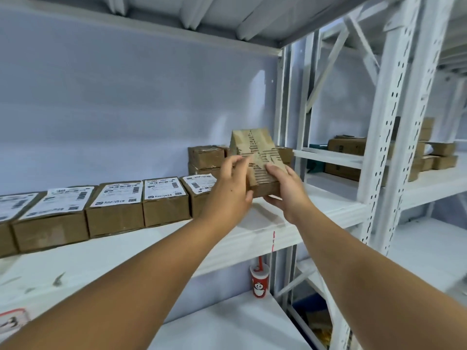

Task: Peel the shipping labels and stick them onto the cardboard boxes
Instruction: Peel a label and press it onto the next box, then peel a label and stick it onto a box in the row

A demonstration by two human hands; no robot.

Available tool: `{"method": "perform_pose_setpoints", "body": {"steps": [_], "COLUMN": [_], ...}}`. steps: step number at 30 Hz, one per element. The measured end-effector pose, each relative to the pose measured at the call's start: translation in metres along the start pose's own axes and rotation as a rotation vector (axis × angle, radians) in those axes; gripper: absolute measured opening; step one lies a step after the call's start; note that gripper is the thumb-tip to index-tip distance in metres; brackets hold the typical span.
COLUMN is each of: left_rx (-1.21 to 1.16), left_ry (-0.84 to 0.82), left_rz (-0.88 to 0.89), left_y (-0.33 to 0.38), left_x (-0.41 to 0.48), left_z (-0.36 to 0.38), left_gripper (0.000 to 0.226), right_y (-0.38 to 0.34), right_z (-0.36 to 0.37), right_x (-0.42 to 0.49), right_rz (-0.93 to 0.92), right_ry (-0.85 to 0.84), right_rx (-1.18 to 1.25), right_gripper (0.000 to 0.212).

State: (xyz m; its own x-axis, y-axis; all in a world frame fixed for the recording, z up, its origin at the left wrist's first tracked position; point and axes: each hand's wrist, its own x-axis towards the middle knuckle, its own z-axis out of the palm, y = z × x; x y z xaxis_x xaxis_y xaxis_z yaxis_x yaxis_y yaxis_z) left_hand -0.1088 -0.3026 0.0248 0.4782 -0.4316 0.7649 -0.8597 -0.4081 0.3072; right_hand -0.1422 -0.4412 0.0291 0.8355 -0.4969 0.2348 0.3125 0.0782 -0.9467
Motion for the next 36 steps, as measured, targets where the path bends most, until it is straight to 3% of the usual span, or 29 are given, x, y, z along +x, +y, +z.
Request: {"method": "perform_pose_setpoints", "body": {"steps": [3, 6, 10, 15, 20, 22, 25, 27, 31, 36], "left_rx": [0.102, 0.101, 0.032, -0.004, -0.132, -0.140, -0.130, 0.095, 0.608, 0.757], "left_ry": [-0.051, -0.144, -0.218, -0.158, -0.229, -0.277, -0.254, -0.228, -0.105, -0.117], "left_rz": [0.051, 0.049, -0.004, -0.063, -0.194, -0.208, -0.231, -0.233, -0.149, -0.166], "left_y": [-0.005, -0.007, 0.001, 0.005, 0.004, 0.005, 0.010, 0.011, -0.001, -0.021], "left_x": [-0.012, -0.022, -0.031, -0.039, -0.046, -0.050, -0.055, -0.055, -0.061, -0.080], "left_z": [0.000, 0.000, 0.000, 0.002, -0.002, -0.005, -0.013, -0.024, -0.064, -0.121], "left_gripper": [0.053, 0.054, 0.056, 0.040, 0.046, 0.055, 0.056, 0.049, 0.043, 0.049], "right_y": [0.003, 0.004, 0.003, -0.001, 0.005, 0.004, -0.002, -0.010, -0.021, -0.014], "right_z": [-0.007, -0.011, -0.013, -0.014, -0.010, -0.007, 0.004, 0.017, 0.056, 0.115], "right_x": [0.000, 0.001, -0.004, -0.012, -0.017, -0.022, -0.035, -0.045, -0.063, -0.092], "right_rz": [0.060, 0.156, 0.222, 0.247, 0.209, 0.128, -0.126, -0.334, -0.511, -0.696], "right_ry": [0.106, 0.178, 0.165, 0.079, 0.151, 0.190, 0.326, 0.325, 0.110, -0.107], "right_rx": [-0.118, -0.259, -0.429, -0.521, -0.708, -0.739, -0.995, -1.081, -1.047, -1.203], "right_gripper": [0.027, 0.041, 0.054, 0.042, 0.055, 0.055, 0.050, 0.033, 0.022, 0.026]}}
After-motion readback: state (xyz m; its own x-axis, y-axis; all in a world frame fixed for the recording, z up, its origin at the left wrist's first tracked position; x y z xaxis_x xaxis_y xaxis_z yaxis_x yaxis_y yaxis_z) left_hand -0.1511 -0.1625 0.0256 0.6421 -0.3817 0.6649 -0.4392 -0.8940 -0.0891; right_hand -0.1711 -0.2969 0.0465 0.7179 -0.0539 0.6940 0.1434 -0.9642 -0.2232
